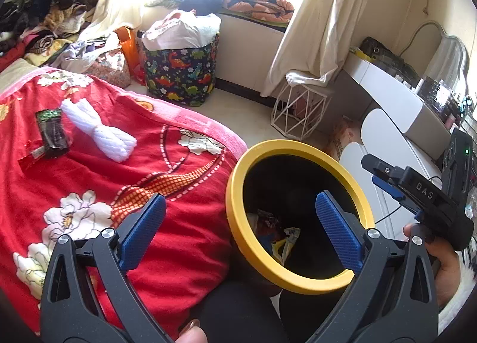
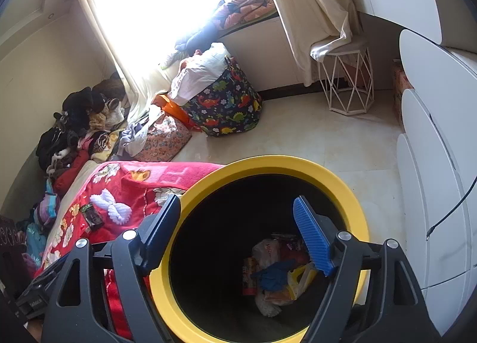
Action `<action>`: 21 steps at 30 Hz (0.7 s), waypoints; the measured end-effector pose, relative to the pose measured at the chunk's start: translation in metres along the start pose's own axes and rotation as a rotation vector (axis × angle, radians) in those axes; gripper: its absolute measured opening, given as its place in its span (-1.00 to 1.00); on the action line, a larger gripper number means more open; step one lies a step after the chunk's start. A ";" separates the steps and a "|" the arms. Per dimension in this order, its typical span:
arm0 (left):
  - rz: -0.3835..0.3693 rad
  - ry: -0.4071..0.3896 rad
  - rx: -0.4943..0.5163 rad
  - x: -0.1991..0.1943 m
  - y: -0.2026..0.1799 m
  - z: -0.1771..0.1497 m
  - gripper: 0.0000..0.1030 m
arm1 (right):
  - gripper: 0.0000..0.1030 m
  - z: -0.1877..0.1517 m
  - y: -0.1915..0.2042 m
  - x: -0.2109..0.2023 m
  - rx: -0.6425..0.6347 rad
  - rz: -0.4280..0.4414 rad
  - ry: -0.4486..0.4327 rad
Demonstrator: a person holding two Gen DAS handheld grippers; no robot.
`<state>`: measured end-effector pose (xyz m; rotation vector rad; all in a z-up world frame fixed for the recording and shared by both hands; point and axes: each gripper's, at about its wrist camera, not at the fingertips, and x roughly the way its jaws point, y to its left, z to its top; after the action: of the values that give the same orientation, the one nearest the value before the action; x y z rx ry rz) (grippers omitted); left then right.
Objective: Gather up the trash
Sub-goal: 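Move both tools back over the bed toward the remaining wrappers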
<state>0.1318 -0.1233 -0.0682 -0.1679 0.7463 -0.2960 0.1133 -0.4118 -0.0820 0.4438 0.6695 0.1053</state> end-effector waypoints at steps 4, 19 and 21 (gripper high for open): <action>0.014 -0.018 -0.010 -0.008 0.008 0.003 0.80 | 0.51 -0.002 0.012 0.000 -0.019 0.020 -0.003; 0.067 -0.093 -0.036 -0.031 0.034 0.016 0.80 | 0.62 -0.011 0.056 -0.006 -0.129 0.067 -0.036; 0.081 -0.108 -0.035 -0.034 0.038 0.019 0.80 | 0.63 -0.013 0.061 -0.007 -0.140 0.075 -0.033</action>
<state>0.1285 -0.0750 -0.0424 -0.1847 0.6502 -0.1956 0.1029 -0.3536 -0.0608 0.3352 0.6084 0.2144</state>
